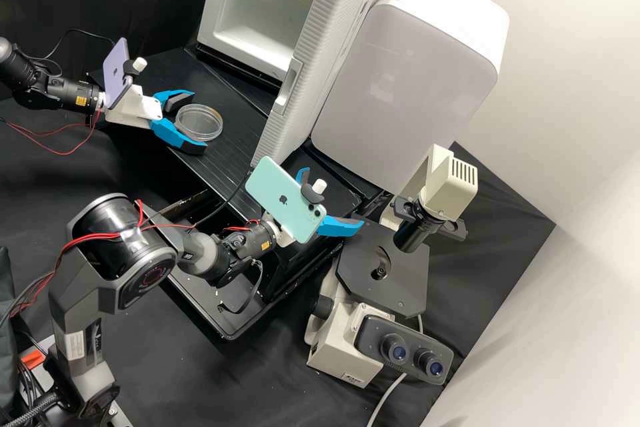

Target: Place the petri dish in the incubator

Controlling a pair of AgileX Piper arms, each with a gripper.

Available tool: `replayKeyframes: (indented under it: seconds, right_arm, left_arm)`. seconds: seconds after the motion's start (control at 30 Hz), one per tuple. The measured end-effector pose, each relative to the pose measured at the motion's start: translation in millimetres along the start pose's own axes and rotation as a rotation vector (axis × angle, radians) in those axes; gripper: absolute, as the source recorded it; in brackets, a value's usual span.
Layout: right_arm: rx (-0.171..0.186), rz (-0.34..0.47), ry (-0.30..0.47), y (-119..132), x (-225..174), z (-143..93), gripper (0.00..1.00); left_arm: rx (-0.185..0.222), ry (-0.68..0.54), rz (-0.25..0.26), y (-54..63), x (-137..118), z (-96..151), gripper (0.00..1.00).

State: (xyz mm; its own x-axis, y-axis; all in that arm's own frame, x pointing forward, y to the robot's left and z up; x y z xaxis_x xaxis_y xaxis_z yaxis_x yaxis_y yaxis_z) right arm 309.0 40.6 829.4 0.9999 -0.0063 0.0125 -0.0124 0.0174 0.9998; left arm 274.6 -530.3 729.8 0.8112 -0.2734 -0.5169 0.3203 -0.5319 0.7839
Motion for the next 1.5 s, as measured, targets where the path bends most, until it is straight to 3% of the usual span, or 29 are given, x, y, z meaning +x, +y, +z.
replayKeyframes:
  seconds: [1.0, 1.5]
  right_arm:
    - [0.000, 0.000, 0.000, 0.0, 0.0, 0.0, 1.00]
    - [0.000, 0.000, 0.000, 0.0, 0.0, 0.0, 1.00]
  left_arm:
    - [-0.012, 0.010, 0.010, 0.2, -0.6, -1.0, 0.00]
    - [0.008, 0.023, 0.019, 0.7, -0.3, -1.2, 0.00]
